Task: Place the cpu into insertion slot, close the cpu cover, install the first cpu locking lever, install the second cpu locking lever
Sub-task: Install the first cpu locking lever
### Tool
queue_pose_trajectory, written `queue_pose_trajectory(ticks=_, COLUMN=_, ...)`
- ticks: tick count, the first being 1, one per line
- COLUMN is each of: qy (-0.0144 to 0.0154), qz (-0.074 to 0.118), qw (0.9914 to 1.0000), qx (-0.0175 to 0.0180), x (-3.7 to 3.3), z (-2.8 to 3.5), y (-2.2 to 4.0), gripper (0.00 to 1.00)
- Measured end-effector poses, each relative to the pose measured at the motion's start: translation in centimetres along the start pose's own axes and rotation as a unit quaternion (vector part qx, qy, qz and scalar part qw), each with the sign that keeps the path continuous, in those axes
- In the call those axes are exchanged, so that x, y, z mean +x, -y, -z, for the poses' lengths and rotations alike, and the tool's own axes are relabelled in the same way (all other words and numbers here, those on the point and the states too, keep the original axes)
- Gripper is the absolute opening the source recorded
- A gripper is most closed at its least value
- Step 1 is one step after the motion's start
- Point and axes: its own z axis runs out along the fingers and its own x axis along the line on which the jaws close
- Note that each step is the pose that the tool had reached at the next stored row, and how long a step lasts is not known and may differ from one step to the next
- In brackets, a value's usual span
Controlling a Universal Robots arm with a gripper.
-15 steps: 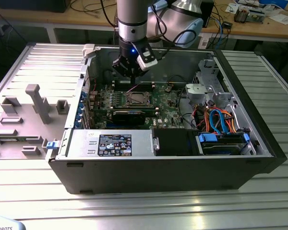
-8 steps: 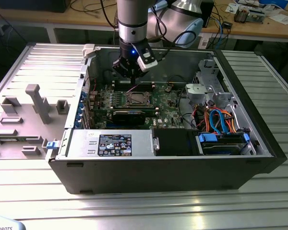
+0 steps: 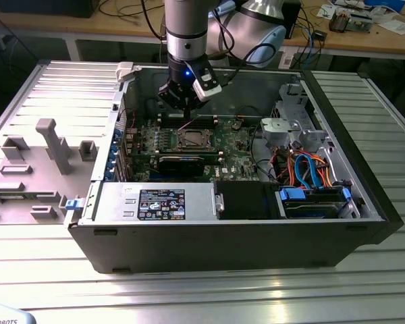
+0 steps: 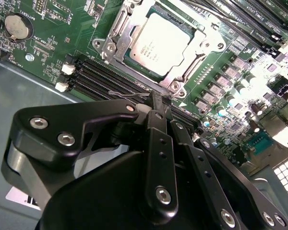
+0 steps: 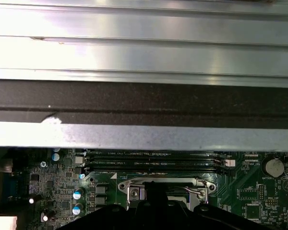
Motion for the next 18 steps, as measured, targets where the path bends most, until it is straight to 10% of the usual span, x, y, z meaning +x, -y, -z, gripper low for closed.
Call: queue_pose_trajectory(ticks=18, qy=-0.0002, qz=0.0, qw=1.0, qx=0.0022, x=-0.64, z=-0.81, y=-0.57, gripper=0.11)
